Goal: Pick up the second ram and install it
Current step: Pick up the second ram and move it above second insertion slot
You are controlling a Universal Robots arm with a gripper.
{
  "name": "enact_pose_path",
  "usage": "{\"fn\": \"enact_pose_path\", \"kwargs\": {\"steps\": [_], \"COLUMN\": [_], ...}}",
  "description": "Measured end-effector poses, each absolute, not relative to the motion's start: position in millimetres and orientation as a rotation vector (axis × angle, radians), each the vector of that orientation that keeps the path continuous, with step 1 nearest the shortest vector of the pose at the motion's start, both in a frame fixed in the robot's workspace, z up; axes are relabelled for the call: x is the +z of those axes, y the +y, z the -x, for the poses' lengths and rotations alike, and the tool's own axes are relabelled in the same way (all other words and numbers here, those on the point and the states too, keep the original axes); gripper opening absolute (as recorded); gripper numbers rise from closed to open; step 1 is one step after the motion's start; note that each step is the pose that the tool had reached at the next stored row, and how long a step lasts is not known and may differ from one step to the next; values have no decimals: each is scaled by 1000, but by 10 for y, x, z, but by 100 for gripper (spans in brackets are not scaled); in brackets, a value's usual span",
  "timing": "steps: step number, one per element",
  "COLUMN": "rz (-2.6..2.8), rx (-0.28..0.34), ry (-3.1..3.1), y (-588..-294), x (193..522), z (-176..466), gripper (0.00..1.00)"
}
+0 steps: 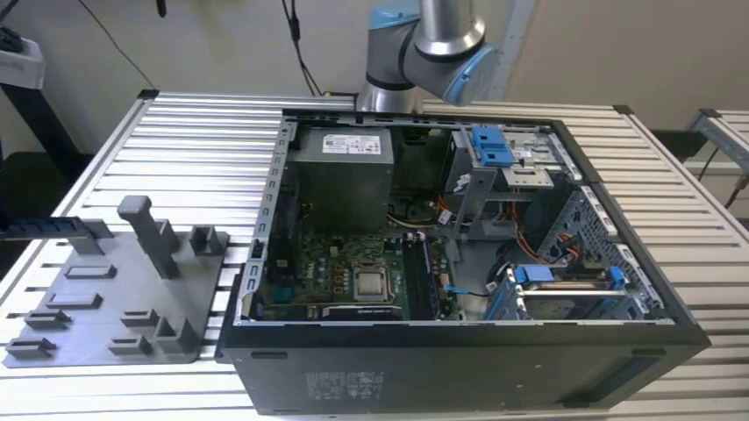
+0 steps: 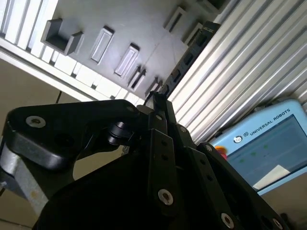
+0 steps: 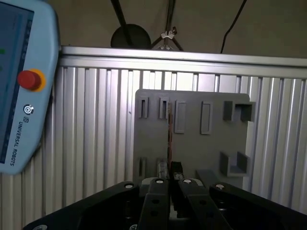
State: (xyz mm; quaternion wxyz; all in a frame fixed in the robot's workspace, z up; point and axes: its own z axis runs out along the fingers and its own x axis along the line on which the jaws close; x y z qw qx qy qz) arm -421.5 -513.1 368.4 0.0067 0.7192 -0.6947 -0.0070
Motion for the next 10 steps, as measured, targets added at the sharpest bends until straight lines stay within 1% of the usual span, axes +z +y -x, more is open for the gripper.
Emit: {"fn": "enact_pose_path", "kwargs": {"steps": [10], "rz": [-2250], "rx": [-22], "ry": [-2173], "y": [-5131], "x": [3782], "z": [4215], "gripper": [14]}}
